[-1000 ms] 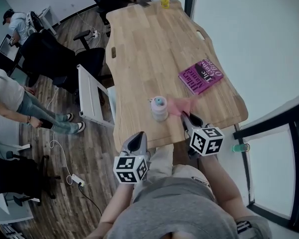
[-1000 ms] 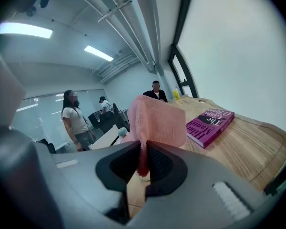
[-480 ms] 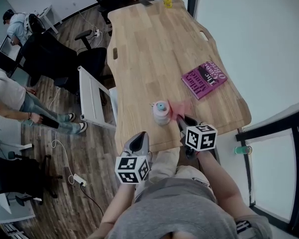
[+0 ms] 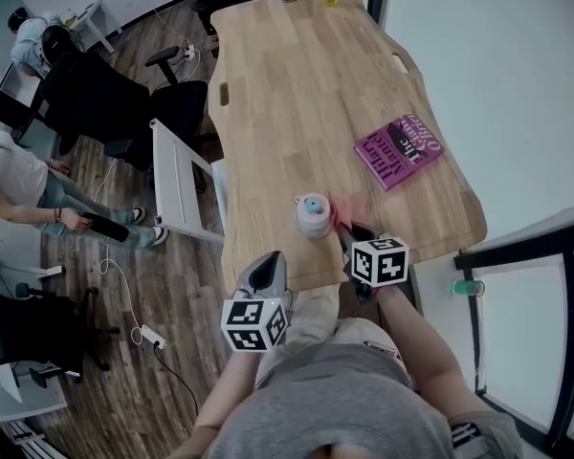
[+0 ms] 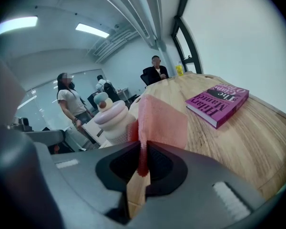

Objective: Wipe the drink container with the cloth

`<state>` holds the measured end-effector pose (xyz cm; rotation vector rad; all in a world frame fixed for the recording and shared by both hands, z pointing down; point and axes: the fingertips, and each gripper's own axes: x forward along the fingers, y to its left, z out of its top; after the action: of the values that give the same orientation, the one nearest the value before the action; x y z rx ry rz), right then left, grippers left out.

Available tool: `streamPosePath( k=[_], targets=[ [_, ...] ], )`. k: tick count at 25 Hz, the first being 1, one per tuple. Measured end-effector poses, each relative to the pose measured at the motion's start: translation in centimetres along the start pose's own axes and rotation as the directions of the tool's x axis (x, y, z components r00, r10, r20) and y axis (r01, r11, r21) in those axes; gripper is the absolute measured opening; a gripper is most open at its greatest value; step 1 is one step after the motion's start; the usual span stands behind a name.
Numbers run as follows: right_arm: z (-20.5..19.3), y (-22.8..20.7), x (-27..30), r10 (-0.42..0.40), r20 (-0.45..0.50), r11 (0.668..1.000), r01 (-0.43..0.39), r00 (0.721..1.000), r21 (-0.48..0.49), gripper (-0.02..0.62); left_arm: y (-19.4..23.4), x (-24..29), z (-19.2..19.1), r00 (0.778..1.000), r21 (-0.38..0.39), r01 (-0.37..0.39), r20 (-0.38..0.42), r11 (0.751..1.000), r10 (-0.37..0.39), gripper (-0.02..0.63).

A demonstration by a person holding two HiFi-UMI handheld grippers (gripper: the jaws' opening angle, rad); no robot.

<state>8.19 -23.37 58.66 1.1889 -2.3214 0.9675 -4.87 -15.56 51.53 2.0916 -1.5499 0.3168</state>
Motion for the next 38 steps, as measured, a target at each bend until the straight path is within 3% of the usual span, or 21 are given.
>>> streamPosePath(
  k=[21, 34, 38],
  targets=[
    [-5.8, -1.9, 5.0, -0.016, -0.249, 0.997, -0.004, 0.968, -0.083, 0.032, 1.1, 2.0, 0.9, 1.0, 0.001, 0.006, 0.008, 1.0, -0.006, 0.0],
    [-6.4, -2.4, 6.0, -0.01, -0.319, 0.996, -0.018, 0.948, -0.084, 0.032, 3.1, 3.6, 2.5, 0.999, -0.003, 0.007, 0.032, 1.0, -0.007, 0.0],
    [-5.2, -3.0, 4.9, -0.015, -0.3, 0.996, -0.012, 0.954, -0.09, 0.032, 3.3, 4.6, 3.4, 0.999, -0.003, 0.015, 0.044, 1.0, -0.015, 0.0]
  ],
)
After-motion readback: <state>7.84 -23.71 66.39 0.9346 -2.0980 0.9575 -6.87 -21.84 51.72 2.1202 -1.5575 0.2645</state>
